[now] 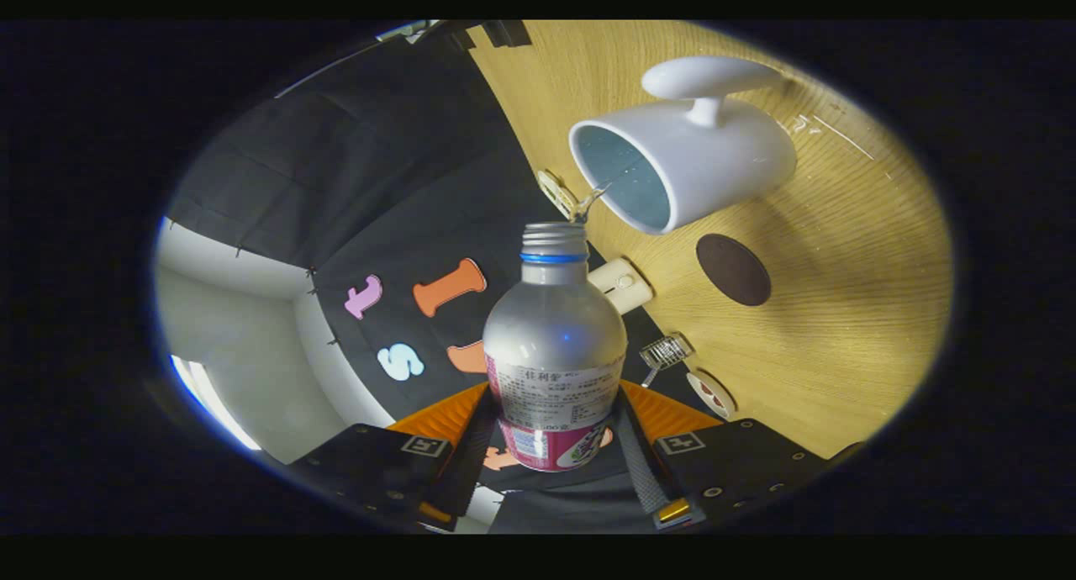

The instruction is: Take the bottle from table, then pour the juice into the cup, finally place the bottle on the coaster

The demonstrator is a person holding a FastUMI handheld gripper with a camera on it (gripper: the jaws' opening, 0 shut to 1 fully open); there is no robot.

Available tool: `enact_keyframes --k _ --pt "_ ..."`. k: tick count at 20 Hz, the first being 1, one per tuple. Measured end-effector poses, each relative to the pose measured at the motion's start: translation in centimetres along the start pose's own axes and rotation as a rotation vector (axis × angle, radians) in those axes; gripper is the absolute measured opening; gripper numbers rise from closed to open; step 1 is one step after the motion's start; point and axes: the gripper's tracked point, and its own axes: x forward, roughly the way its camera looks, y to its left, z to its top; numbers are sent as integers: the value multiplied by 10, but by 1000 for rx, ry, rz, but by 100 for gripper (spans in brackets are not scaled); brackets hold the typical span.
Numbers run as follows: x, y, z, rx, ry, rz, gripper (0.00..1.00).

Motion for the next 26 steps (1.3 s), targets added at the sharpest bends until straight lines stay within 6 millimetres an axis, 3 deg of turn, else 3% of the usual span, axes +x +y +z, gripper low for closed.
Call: enact_keyframes --k 18,22,26 --pt "3 12 6 102 -21 40 75" --pt "3 -1 8 95 -25 6 75" --pt "0 2 12 82 -28 13 75"
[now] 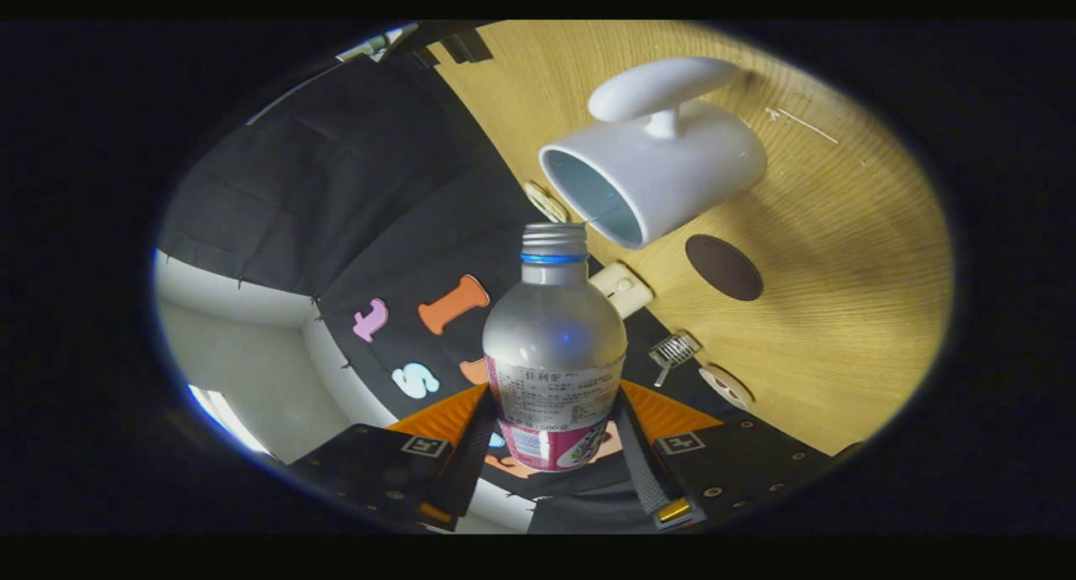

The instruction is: Take the bottle from table, then pour the juice into the cup, finally place the bottle on the coaster

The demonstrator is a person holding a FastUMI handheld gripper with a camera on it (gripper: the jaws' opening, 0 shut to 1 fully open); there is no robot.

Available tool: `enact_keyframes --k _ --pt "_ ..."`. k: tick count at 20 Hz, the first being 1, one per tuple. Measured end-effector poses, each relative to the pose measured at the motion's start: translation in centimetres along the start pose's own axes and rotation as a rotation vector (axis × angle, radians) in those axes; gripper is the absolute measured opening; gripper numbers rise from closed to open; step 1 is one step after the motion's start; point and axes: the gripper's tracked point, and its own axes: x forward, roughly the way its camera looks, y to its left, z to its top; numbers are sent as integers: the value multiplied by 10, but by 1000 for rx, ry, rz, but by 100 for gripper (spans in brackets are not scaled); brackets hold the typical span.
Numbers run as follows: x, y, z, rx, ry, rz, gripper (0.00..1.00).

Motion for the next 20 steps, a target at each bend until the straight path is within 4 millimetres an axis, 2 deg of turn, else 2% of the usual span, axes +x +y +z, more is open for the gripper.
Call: enact_keyframes --k 6,9,14,20 --pt "5 -15 0 -220 7 -62 75" --pt "5 -8 5 -354 -2 -31 75" --pt "9 -27 11 -664 10 -51 75" --pt "14 -10 6 -1089 14 21 75"
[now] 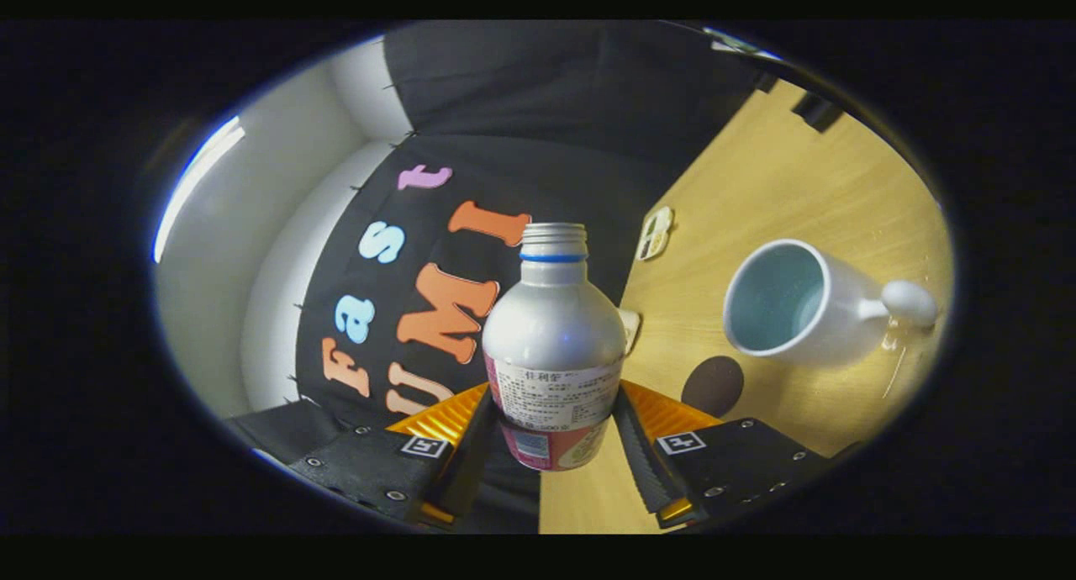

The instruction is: Take the bottle from table, then pour the juice into the cup, finally place the bottle on the coaster

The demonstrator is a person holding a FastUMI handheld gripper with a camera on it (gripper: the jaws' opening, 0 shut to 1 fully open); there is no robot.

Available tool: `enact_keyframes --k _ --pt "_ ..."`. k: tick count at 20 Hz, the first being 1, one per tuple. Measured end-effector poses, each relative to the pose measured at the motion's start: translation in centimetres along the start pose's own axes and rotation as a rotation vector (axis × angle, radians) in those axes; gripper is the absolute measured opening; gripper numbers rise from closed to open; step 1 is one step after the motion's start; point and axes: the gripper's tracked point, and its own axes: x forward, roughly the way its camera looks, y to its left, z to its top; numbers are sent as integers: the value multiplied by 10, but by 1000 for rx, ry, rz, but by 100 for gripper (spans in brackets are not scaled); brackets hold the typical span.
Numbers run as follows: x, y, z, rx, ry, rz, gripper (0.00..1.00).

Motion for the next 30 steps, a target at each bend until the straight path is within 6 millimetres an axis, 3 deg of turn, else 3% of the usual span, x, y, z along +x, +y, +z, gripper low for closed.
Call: enact_keyframes --k 9,15,22,30 --pt "23 26 28 -634 -74 39 75" --pt "40 28 22 -956 -59 21 75" --pt "67 -17 -22 -1230 137 -48 75" --pt "75 -54 -38 -1214 228 -111 76"
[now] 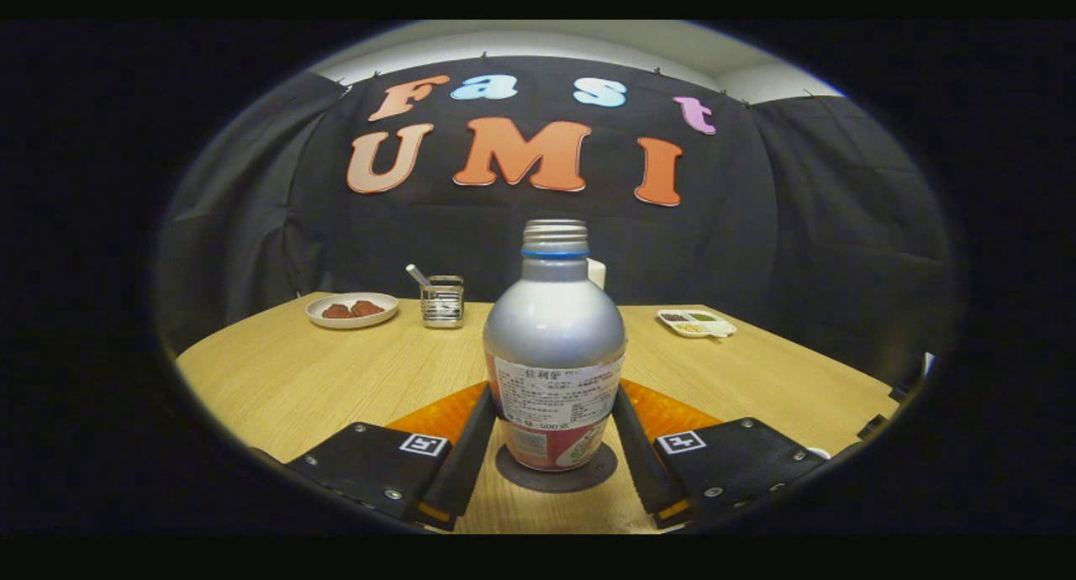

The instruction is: Take the bottle from table, then pour the juice into the cup, finally place the bottle on the coaster

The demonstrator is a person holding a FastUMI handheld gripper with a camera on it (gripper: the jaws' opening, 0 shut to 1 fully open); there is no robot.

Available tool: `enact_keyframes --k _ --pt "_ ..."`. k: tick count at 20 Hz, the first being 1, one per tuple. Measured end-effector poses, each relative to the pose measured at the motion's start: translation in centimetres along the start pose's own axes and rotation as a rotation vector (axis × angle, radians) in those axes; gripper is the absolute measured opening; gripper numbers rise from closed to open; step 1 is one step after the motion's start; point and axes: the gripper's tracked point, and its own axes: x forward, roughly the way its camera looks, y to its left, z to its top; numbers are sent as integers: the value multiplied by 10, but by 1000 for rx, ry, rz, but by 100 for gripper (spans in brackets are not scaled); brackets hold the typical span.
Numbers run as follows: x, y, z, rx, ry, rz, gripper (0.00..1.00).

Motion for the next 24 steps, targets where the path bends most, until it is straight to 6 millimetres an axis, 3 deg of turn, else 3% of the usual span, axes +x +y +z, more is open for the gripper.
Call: enact_keyframes --k 5,11,16,18,24 --pt "3 -1 -17 23 39 8 77" --pt "-1 -3 -21 50 41 10 80" --pt "-13 -7 -11 77 19 14 96" --pt "-16 -5 -2 106 -8 26 97" --pt "-15 5 -6 102 22 85 97"
